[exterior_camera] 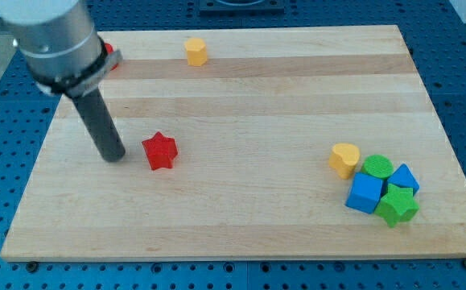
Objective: Move the red star left to the yellow heart
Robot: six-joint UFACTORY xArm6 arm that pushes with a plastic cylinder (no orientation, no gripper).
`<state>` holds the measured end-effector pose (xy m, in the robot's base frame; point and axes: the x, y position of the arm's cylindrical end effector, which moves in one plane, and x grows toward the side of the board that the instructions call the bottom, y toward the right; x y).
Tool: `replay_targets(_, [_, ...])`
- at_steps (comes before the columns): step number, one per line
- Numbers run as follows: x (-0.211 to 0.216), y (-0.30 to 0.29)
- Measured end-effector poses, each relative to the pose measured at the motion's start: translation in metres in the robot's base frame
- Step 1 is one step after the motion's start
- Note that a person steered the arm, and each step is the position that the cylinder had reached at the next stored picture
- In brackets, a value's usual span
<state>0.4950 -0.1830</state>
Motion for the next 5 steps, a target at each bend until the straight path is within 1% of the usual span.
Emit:
replay_targets(1, [0.008, 0.011])
replay_targets(3, [0.0, 0.096])
replay_targets(4, [0.0, 0.096])
replay_targets(5, [0.009, 0.074])
